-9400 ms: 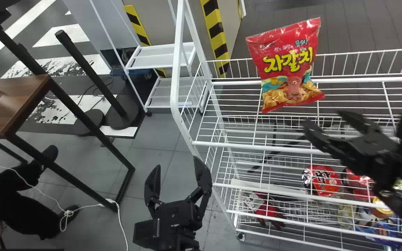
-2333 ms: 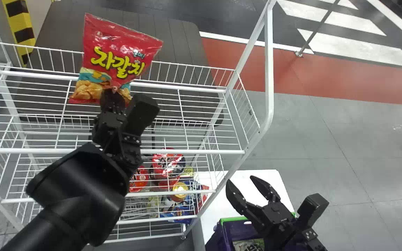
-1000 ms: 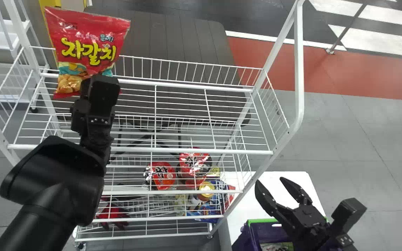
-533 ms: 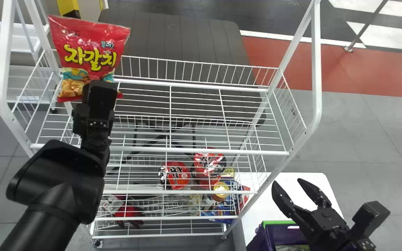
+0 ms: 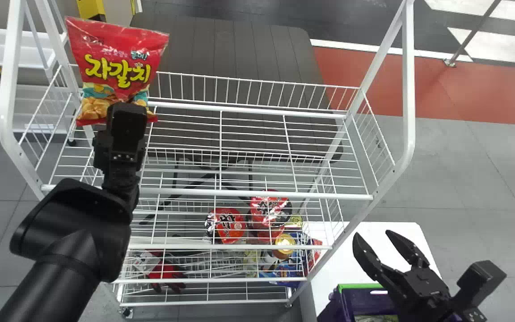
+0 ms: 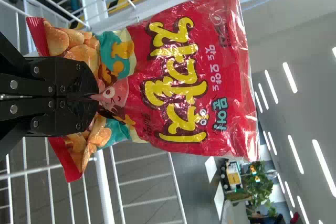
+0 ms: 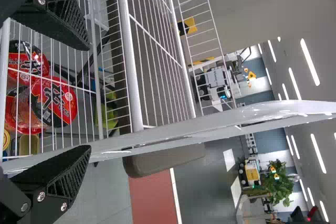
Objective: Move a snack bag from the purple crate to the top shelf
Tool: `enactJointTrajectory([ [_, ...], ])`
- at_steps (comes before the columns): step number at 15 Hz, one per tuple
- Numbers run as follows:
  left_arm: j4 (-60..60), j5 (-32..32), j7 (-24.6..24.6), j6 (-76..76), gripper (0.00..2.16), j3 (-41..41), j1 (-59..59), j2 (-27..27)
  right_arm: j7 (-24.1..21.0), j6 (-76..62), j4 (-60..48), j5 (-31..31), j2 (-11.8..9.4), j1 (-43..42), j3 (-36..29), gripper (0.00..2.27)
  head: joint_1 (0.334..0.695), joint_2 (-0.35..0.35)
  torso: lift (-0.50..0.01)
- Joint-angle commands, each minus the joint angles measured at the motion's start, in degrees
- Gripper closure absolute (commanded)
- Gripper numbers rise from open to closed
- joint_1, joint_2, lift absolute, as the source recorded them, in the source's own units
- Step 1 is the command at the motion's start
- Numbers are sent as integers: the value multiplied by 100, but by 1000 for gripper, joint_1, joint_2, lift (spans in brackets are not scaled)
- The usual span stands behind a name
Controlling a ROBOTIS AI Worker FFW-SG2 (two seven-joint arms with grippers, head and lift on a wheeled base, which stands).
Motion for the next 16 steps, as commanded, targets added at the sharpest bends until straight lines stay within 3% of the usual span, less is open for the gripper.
enactJointTrajectory([
  [1, 78, 1, -8, -51, 1231, 112, -3, 9, 0, 0, 18, -3, 0, -16, -5, 167, 695, -169, 1],
  [6, 289, -17, -43, -227, 1180, 112, -30, 9, 18, -18, 36, -11, 9, -25, -5, 167, 695, -155, 1],
  [11, 385, -8, -26, -367, 549, 112, -38, 9, 35, -18, 54, -38, 9, -25, -40, 167, 695, -159, 1],
  [16, 359, -25, 264, -491, 522, 104, 67, -9, 35, -35, 80, -47, 9, -25, -58, 167, 695, -157, 1],
])
